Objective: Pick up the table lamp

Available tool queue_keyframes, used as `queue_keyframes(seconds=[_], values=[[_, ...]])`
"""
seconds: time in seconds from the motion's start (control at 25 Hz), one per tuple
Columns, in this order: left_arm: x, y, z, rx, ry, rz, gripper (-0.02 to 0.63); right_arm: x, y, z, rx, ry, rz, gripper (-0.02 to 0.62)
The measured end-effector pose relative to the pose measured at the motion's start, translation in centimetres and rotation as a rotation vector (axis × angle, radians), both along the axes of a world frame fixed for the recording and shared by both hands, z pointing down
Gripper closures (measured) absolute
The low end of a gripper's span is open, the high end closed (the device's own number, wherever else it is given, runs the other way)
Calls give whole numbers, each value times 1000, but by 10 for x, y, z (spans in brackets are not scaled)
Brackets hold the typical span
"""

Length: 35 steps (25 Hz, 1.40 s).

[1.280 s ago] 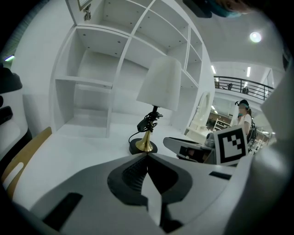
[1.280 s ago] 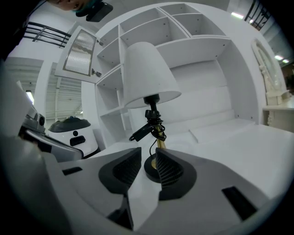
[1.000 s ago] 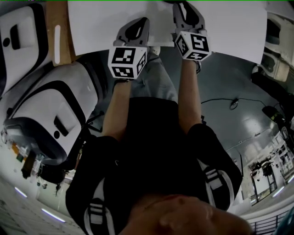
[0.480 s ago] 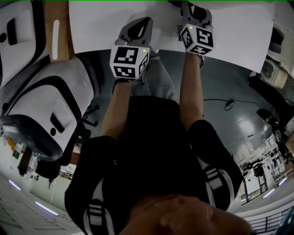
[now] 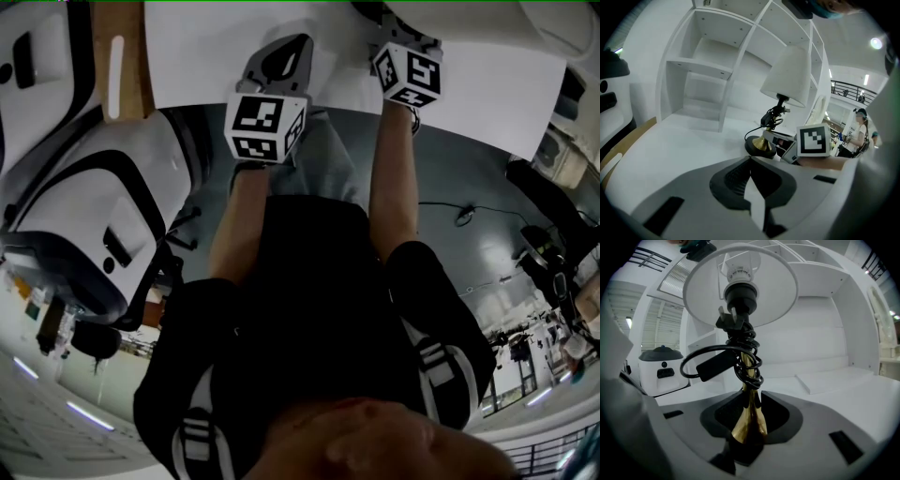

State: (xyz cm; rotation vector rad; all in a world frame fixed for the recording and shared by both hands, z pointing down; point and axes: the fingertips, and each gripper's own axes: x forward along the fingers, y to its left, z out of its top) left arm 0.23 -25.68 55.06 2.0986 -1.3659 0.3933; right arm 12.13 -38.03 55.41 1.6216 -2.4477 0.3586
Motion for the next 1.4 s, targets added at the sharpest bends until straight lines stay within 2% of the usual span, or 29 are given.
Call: queue_keyframes(seconds=[0.2,0.68,1.16,1.4], values=[[-4,-1,0,-2,1,-6,595,-2,-4,0,3,32,7,482],[-9,-1,-13,27,3,-11,595,-4,10,-3,-89,106,22,483],[-1,9,-28,72,20,9,595,4,45,-16,-127,100,46,488],[5,12,-48,120,33,17,595,3,65,-38,-128,77,45,489]])
